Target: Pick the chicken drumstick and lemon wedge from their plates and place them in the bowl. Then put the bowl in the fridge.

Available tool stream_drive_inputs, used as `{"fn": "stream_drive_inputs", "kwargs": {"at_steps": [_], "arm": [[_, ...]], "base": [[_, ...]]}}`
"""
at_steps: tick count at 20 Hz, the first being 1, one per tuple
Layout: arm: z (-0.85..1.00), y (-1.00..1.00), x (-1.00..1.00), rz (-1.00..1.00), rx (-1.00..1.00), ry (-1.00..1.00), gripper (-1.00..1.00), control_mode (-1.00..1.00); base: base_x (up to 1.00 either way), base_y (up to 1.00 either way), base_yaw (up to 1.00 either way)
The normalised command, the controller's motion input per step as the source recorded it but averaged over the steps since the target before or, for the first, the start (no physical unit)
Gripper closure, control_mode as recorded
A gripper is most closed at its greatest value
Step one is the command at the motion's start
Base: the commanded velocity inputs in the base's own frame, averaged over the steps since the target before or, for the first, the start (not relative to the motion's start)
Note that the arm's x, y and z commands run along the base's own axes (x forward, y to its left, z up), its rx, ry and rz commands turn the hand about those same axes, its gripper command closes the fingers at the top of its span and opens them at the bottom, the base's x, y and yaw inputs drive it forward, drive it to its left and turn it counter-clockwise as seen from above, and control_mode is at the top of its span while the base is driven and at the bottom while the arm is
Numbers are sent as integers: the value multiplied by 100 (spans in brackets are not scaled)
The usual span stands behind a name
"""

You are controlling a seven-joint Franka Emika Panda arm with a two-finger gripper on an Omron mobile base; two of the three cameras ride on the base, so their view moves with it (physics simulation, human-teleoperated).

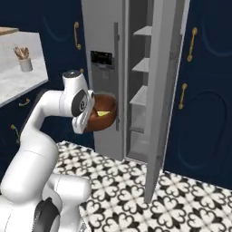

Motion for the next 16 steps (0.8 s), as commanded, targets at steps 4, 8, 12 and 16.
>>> {"fn": "stream_drive_inputs", "kwargs": {"at_steps": [4, 8, 12, 16], "arm": [[0, 0, 0, 0, 0, 0, 100, 100], [0, 0, 0, 0, 0, 0, 100, 100], [0, 0, 0, 0, 0, 0, 100, 100], [0, 0, 0, 0, 0, 0, 100, 100]], "base": [[91, 66, -59], [100, 51, -51], [73, 26, -9], [50, 5, 8]]}}
